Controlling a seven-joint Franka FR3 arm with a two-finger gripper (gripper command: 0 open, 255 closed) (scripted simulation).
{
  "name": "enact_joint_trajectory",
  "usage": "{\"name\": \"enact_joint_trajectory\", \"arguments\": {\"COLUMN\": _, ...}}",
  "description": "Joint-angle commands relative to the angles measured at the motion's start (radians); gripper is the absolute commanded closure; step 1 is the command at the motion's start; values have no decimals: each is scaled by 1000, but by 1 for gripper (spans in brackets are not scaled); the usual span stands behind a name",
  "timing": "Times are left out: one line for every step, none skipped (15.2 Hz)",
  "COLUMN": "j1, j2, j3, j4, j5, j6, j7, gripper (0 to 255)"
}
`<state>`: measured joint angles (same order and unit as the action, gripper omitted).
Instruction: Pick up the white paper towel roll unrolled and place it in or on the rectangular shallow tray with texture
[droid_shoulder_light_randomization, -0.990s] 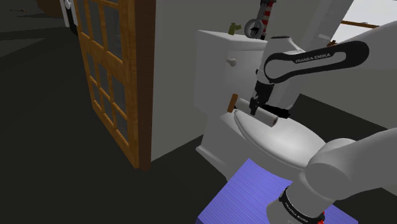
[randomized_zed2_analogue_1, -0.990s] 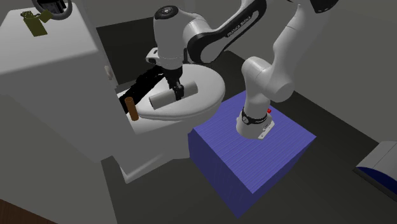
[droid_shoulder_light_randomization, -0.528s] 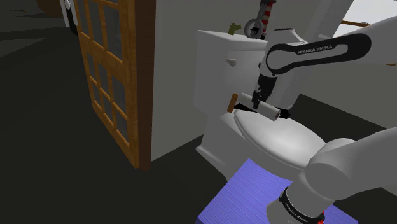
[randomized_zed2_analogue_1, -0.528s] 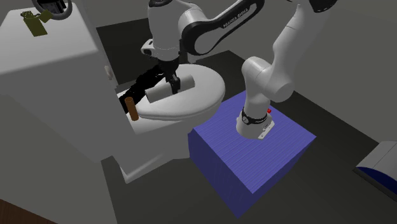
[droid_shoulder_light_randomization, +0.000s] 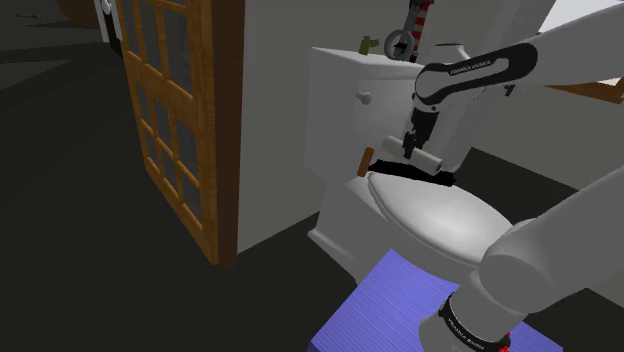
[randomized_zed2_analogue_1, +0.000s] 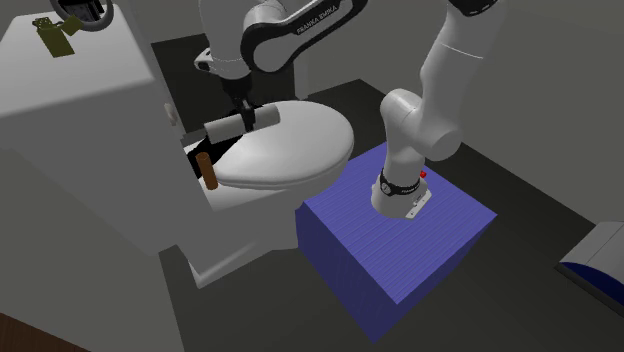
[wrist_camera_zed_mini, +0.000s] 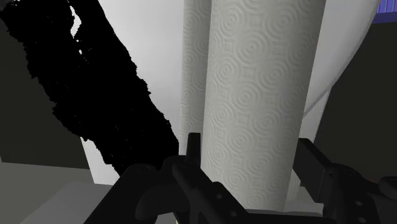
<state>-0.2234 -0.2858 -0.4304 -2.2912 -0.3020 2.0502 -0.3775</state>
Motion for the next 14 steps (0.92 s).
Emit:
{"name": "enact_joint_trajectory", "arguments": {"j1": -3, "j2": 59, "j3": -31, "j4": 58, "j5": 20, "j6": 8, "j7": -49, "gripper": 255}}
{"name": "enact_joint_trajectory", "arguments": {"j1": -5, "j2": 94, "j3": -47, "j4": 92, "j5": 35, "j6": 11, "j7": -76, "gripper": 255}}
{"name": "enact_joint_trajectory", "arguments": {"j1": -8, "j2": 129, "j3": -62, "j4": 127, "j5": 51, "j6": 14, "j7": -104, "gripper": 255}}
{"name": "enact_joint_trajectory", "arguments": {"j1": -11, "j2": 166, "j3": -77, "j4": 163, "j5": 70, "j6": 16, "j7": -132, "gripper": 255}}
{"name": "enact_joint_trajectory", "arguments": {"j1": -16, "j2": 203, "j3": -90, "j4": 200, "j5": 91, "j6": 16, "j7": -161, "gripper": 255}}
{"name": "enact_joint_trajectory", "arguments": {"j1": -22, "j2": 240, "j3": -103, "j4": 238, "j5": 113, "j6": 15, "j7": -191, "gripper": 255}}
{"name": "enact_joint_trajectory", "arguments": {"j1": -29, "j2": 279, "j3": -114, "j4": 278, "j5": 137, "j6": 13, "j7": -221, "gripper": 255}}
{"name": "enact_joint_trajectory", "arguments": {"j1": -38, "j2": 319, "j3": -124, "j4": 319, "j5": 162, "j6": 10, "j7": -251, "gripper": 255}}
{"name": "enact_joint_trajectory", "arguments": {"j1": -49, "j2": 359, "j3": -132, "j4": 362, "j5": 188, "j6": 5, "j7": -280, "gripper": 255}}
{"name": "enact_joint_trajectory", "arguments": {"j1": -62, "j2": 399, "j3": -138, "j4": 406, "j5": 215, "j6": -2, "j7": -310, "gripper": 255}}
{"name": "enact_joint_trajectory", "arguments": {"j1": -74, "j2": 429, "j3": -141, "j4": 439, "j5": 234, "j6": -8, "j7": -331, "gripper": 255}}
{"name": "enact_joint_trajectory", "arguments": {"j1": -76, "j2": 433, "j3": -139, "j4": 430, "j5": 236, "j6": 5, "j7": -330, "gripper": 255}}
{"name": "enact_joint_trajectory", "arguments": {"j1": -77, "j2": 437, "j3": -139, "j4": 421, "j5": 238, "j6": 18, "j7": -331, "gripper": 255}}
{"name": "enact_joint_trajectory", "arguments": {"j1": -77, "j2": 441, "j3": -138, "j4": 412, "j5": 240, "j6": 30, "j7": -331, "gripper": 255}}
